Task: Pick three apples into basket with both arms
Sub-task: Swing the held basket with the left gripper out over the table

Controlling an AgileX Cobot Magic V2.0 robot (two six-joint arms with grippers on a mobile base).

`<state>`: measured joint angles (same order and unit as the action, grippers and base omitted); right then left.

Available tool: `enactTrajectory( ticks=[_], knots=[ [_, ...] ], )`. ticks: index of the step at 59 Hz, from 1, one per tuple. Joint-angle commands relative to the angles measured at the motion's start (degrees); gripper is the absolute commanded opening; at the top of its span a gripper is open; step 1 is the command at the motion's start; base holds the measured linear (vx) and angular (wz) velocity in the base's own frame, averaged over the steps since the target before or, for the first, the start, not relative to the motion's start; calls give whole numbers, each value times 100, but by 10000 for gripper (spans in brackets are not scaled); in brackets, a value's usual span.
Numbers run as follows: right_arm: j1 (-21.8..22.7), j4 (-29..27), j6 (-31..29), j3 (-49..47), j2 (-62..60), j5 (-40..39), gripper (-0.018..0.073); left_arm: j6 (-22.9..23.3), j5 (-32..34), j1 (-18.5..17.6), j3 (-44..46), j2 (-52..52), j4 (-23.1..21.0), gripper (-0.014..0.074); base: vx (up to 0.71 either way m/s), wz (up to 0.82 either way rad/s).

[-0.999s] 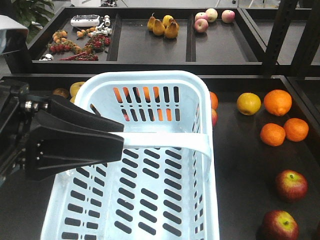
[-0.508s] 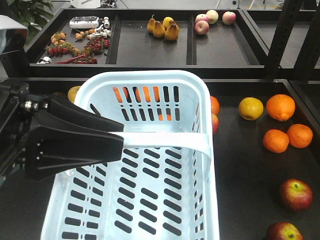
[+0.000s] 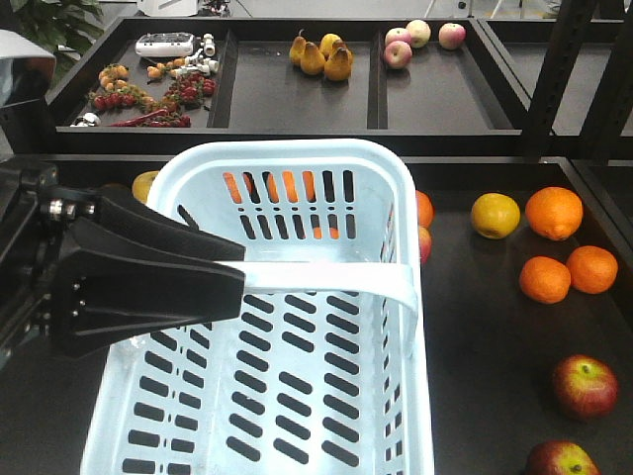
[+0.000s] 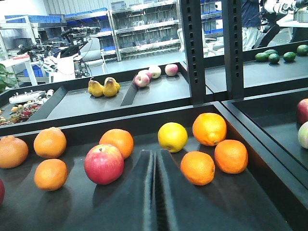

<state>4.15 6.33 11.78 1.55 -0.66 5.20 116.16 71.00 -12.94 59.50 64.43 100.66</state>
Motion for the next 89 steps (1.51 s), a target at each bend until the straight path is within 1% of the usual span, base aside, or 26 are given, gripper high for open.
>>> enactTrajectory(
  ticks=[1,41,61,70,81,89],
  knots=[
    [-6,65,-30,76,-68,-425,-4,-35,732,-28,154,-88,104,-6,0,0],
    [-6,65,-30,76,-68,-424,-4,-31,731,-28,154,-88,104,-6,0,0],
    [-6,65,-30,76,-68,-424,-4,-31,489,-28,154,-88,62,-6,0,0],
    [-6,65,-30,76,-68,-424,-4,-31,193,-28,154,-88,62,-6,0,0],
    [-6,65,-30,76,-68,-424,-4,-16,-578,-28,154,-71,26,-6,0,0],
    [-6,65,-30,76,-68,-419,-4,-35,-864,-28,159,54,-207,-6,0,0]
  ],
)
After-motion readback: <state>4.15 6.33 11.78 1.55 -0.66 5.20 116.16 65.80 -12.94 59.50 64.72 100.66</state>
